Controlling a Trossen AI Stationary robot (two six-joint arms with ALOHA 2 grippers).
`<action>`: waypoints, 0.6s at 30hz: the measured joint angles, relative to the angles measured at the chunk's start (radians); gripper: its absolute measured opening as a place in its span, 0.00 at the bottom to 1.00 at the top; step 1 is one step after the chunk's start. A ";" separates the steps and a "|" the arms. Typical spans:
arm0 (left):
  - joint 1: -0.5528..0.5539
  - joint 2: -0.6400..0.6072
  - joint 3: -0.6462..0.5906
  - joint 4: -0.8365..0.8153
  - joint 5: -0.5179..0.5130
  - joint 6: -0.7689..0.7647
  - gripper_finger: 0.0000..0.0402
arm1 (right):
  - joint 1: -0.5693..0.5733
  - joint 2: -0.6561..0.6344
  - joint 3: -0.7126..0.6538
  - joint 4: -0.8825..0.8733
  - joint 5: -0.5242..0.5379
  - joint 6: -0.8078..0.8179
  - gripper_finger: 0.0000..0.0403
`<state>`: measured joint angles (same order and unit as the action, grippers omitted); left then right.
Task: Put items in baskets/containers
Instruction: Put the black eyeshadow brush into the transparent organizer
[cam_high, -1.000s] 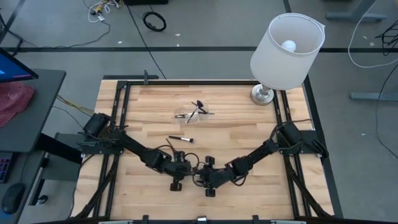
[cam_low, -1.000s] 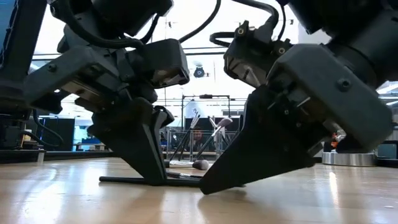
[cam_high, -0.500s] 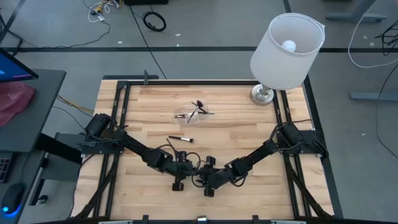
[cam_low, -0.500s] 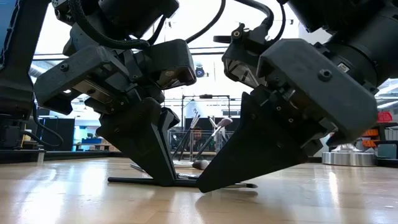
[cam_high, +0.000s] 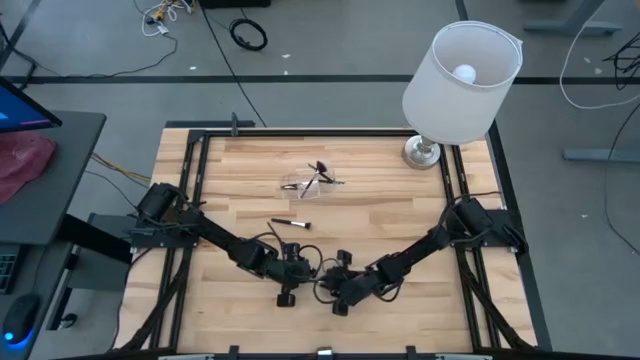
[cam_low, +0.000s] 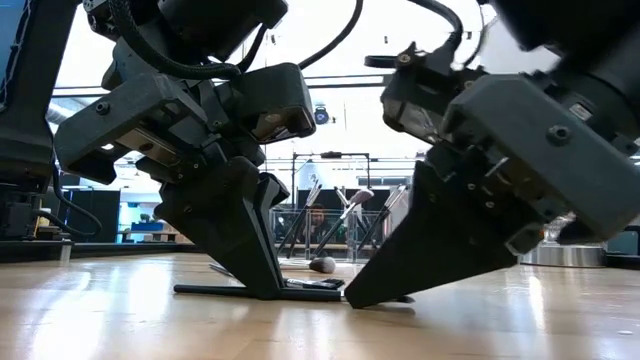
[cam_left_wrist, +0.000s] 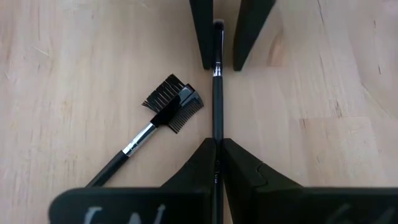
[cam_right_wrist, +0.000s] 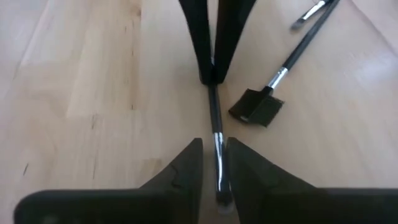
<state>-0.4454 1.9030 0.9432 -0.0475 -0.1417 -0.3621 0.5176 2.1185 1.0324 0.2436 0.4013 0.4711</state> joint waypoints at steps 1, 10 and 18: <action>0.000 0.000 0.000 0.000 0.000 0.000 0.05 | 0.002 0.000 -0.022 0.043 0.010 0.006 0.19; 0.001 0.002 -0.003 0.031 0.000 0.004 0.05 | 0.006 0.096 -0.197 0.580 0.041 -0.175 0.26; 0.016 0.004 -0.003 0.050 -0.002 0.005 0.05 | 0.000 0.134 -0.200 0.679 0.044 -0.228 0.36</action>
<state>-0.4294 1.9074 0.9398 0.0024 -0.1440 -0.3567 0.5175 2.2528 0.8322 0.9222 0.4454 0.2434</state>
